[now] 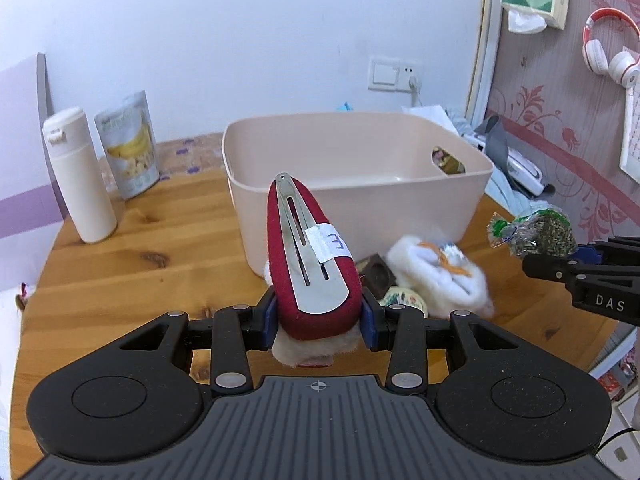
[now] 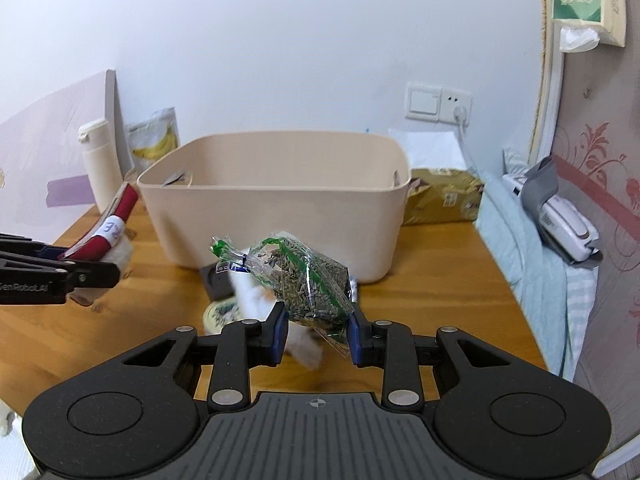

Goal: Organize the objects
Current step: 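Lift the red clip and herb bag and carry them over the bin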

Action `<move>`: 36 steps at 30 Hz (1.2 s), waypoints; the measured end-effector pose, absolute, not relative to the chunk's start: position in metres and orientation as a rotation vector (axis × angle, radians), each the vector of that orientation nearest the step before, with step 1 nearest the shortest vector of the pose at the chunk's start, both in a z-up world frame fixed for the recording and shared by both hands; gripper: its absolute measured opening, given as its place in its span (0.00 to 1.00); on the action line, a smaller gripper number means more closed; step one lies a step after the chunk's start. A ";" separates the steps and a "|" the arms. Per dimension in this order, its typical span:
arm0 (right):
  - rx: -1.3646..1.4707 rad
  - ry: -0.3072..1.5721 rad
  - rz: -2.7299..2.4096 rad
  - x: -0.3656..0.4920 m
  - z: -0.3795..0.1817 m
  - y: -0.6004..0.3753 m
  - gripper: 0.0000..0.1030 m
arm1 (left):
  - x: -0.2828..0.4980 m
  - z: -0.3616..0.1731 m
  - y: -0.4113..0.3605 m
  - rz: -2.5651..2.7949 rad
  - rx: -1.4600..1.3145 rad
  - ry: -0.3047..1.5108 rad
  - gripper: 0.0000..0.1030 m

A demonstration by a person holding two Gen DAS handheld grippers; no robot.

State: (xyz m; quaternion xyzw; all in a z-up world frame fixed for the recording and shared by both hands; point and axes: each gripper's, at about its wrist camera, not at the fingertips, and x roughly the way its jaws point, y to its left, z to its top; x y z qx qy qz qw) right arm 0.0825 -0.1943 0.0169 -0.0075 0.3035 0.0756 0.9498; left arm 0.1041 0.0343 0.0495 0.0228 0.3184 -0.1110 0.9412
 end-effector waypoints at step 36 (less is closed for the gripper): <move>-0.028 0.507 0.129 0.152 0.060 -0.207 0.28 | 0.194 0.094 0.008 -0.244 0.047 0.545 0.39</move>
